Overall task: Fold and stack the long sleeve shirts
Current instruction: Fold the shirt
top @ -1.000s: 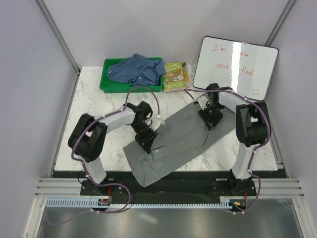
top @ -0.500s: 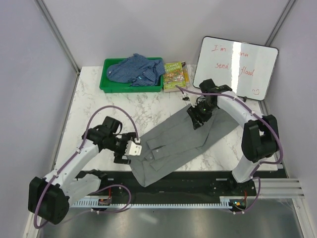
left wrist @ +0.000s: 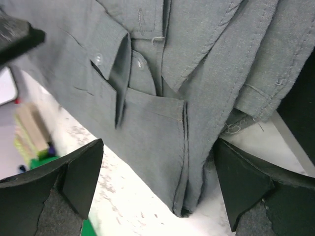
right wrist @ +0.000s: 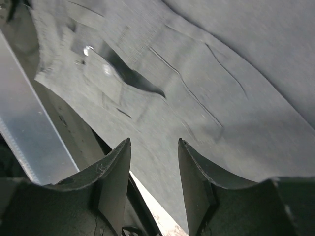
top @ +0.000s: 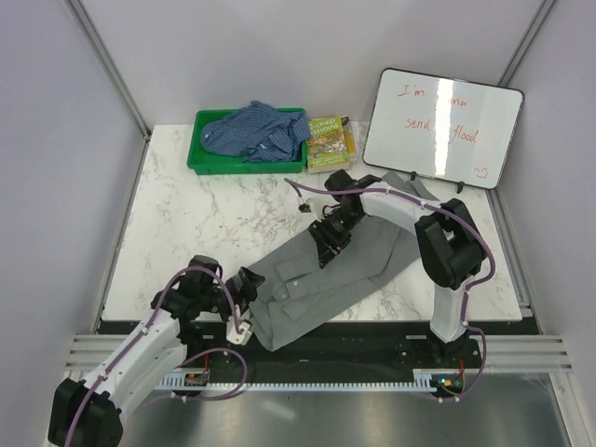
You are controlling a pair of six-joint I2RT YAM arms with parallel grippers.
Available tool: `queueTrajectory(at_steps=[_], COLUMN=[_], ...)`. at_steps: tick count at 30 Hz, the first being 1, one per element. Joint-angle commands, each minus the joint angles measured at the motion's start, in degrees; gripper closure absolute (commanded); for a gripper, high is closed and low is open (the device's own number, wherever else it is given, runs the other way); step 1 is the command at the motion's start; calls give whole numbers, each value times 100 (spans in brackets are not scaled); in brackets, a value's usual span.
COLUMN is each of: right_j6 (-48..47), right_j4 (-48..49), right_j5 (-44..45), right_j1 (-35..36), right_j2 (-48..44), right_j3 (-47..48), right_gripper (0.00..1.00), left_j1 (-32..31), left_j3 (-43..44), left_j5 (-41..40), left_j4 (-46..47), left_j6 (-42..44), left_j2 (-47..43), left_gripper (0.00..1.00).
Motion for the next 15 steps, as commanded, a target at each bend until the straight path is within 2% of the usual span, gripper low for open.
queueTrajectory(at_steps=[1,7,10,13,14,15], right_j6=[258,329,364,355,364,355], right_j4=[398,556,636,697,715,724], right_j5=[-923,-1319,-1276,-1223,-1232,-1258], right_j1=[93,286,409,488,489,497], right_j2=[319,891,1180,1436,1489,1533], right_j3=[348,489,489,471,471,471], right_gripper=[50,52,53,54,54,54], left_j1=[0,-8,-17,-87,-122,-140], left_j3=[-538,-618,-565,-381,-250,-179], left_j5=[296,894,1158,1246,1324,1342], left_j4=[594,585,585,585,585,611], left_j6=[801,1003,1065,1118,1057,1021], left_j2=[-226,-332,-245,159,265,509], left_gripper=[1,1,8,21,30,32])
